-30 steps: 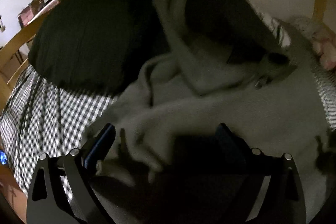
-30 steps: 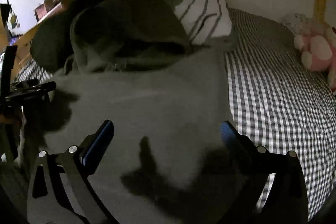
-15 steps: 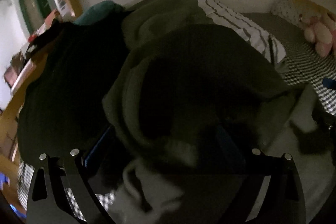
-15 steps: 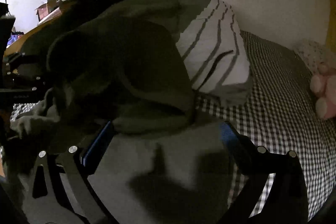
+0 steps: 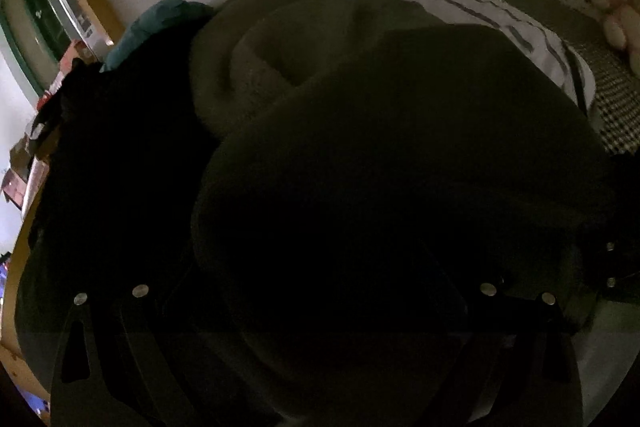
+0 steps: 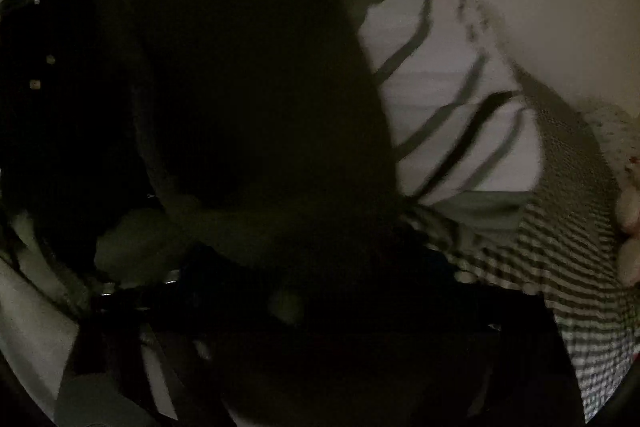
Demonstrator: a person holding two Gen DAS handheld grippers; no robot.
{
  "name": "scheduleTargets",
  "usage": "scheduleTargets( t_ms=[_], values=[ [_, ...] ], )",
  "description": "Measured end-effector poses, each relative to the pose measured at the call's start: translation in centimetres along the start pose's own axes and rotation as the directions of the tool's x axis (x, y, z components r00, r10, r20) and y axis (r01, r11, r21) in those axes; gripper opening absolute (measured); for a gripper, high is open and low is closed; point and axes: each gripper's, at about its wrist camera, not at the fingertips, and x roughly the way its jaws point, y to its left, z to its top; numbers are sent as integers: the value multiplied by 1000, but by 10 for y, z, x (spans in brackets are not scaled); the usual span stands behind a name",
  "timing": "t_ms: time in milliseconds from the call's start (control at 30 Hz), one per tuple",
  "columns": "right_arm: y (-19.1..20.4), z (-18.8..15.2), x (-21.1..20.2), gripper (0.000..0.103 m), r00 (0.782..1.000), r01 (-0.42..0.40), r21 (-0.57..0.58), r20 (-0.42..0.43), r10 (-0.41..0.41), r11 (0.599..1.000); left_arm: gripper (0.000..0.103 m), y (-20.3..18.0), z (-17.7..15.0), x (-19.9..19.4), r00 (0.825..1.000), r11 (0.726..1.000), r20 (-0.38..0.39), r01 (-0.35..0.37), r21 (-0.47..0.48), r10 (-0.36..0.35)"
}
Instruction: Fold large clothes
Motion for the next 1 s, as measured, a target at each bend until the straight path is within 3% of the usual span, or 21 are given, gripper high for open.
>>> scheduleTargets(
  t_ms=[33, 67, 100, 133, 167, 200, 300, 400, 433, 500, 567, 633, 667, 767, 867, 933, 1000],
  values=[
    [0, 2, 4, 55, 1000, -4, 6, -10, 4, 1000, 90, 2, 3, 0, 1000, 1000, -2, 14, -18, -14],
    [-1, 5, 7, 48, 1000, -10, 19, -14, 10, 1000, 67, 6, 5, -1, 1000, 999, -1, 25, -43, -25],
    [-3, 7, 5, 37, 1000, -18, 35, -8, 19, 999, 50, 12, 8, -2, 1000, 997, -1, 23, -75, -24],
    [-4, 10, 2, 15, 1000, -19, 54, 5, 19, 998, 15, 18, 10, -3, 1000, 995, -5, 22, -101, -22],
    [-4, 12, -2, 7, 1000, 1, 62, 18, -2, 998, 9, 27, 12, -6, 998, 989, -4, 62, -137, -63],
    [-7, 14, -9, 7, 999, 24, 78, 45, -28, 997, 8, 33, 13, -6, 994, 981, -6, 106, -160, -108],
    [-21, 22, -31, 7, 992, -35, 163, 122, 15, 986, 6, 44, 15, -16, 985, 967, -12, 166, -194, -171],
    [-29, 32, -52, 7, 983, -84, 204, 174, 48, 975, 6, 41, 14, -32, 982, 966, 14, 188, -177, -189],
    [-32, 37, -61, 7, 980, -100, 217, 192, 58, 971, 7, 40, 14, -37, 980, 965, 23, 199, -172, -198],
    [-35, 47, -74, 7, 975, -122, 228, 209, 74, 966, 23, 36, 11, -51, 977, 965, 52, 213, -154, -207],
    [-37, 56, -84, 7, 972, -131, 227, 222, 80, 965, 96, 31, 6, -71, 960, 961, 150, 254, -111, -237],
    [-39, 61, -96, 7, 967, -155, 232, 235, 100, 960, 97, 21, -3, -98, 939, 977, 286, 210, -42, -190],
    [-41, 62, -100, 7, 965, -160, 230, 239, 104, 960, 97, 14, -4, -105, 936, 982, 301, 191, -1, -182],
    [-41, 61, -114, 7, 958, -199, 216, 250, 143, 956, 97, -20, -9, -114, 933, 976, 313, 127, 177, -178],
    [-36, 55, -135, 7, 934, -261, 172, 292, 204, 950, 97, -53, -8, -113, 937, 939, 306, 61, 337, -171],
    [-32, 51, -153, 7, 910, -308, 123, 327, 254, 943, 97, -66, -4, -111, 935, 928, 318, 30, 371, -157],
    [-29, 46, -166, 7, 893, -333, 86, 349, 285, 939, 97, -71, 4, -110, 930, 924, 309, 73, 376, -200]
  ],
)
